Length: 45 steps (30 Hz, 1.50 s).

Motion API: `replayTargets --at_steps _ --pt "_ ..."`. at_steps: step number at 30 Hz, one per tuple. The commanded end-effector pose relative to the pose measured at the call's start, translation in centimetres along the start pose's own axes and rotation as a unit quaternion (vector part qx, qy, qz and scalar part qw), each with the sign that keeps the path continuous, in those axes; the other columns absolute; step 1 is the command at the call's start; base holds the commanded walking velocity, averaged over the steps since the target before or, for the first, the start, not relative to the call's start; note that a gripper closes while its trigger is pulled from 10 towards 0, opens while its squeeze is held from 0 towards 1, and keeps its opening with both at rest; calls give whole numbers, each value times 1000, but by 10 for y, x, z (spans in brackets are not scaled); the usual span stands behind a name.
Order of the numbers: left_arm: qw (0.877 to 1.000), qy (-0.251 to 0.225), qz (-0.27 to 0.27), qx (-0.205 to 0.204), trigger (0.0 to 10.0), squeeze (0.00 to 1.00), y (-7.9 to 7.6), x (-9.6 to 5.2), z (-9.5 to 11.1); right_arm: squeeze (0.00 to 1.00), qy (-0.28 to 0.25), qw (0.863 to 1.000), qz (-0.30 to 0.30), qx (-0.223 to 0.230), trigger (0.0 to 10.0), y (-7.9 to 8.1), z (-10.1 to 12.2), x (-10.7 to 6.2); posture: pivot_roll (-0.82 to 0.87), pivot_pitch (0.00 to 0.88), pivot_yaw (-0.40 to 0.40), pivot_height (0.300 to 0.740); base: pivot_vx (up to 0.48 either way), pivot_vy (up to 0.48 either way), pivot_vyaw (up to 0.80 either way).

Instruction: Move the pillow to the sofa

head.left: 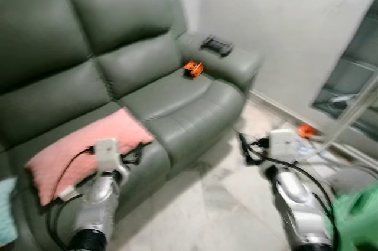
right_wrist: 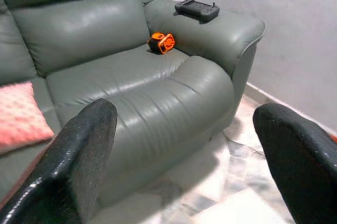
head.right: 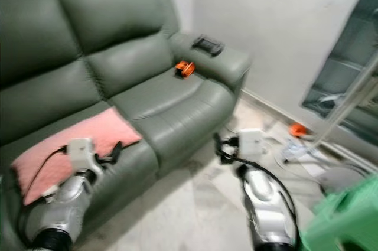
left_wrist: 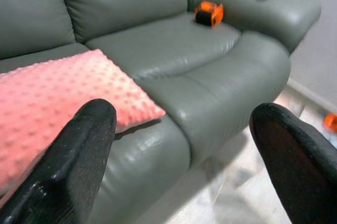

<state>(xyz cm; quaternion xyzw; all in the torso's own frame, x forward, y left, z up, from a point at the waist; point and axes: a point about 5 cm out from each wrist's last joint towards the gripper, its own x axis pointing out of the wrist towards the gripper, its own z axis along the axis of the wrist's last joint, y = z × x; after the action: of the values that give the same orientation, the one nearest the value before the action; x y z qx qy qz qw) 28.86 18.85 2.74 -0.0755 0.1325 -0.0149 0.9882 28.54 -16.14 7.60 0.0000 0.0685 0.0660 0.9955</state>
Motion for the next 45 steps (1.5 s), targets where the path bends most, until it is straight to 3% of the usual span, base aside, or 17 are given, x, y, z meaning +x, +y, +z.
replayTargets --at_steps 1,18,45 --pt "1000 -12 -18 -1 10000 0 -10 5 7 0 2 1000 -19 -5 10000 -12 0 -3 -186 0 36 740 259 0 -800" --pt "1000 -7 -24 2 10000 0 -11 5 7 0 2 1000 -16 -4 10000 -11 -1 -3 -188 0 41 740 15 0 -550" --pt "999 -5 -33 4 10000 0 -12 4 6 0 9 1000 -22 2 10000 -10 -4 -5 -192 0 47 740 413 0 0"
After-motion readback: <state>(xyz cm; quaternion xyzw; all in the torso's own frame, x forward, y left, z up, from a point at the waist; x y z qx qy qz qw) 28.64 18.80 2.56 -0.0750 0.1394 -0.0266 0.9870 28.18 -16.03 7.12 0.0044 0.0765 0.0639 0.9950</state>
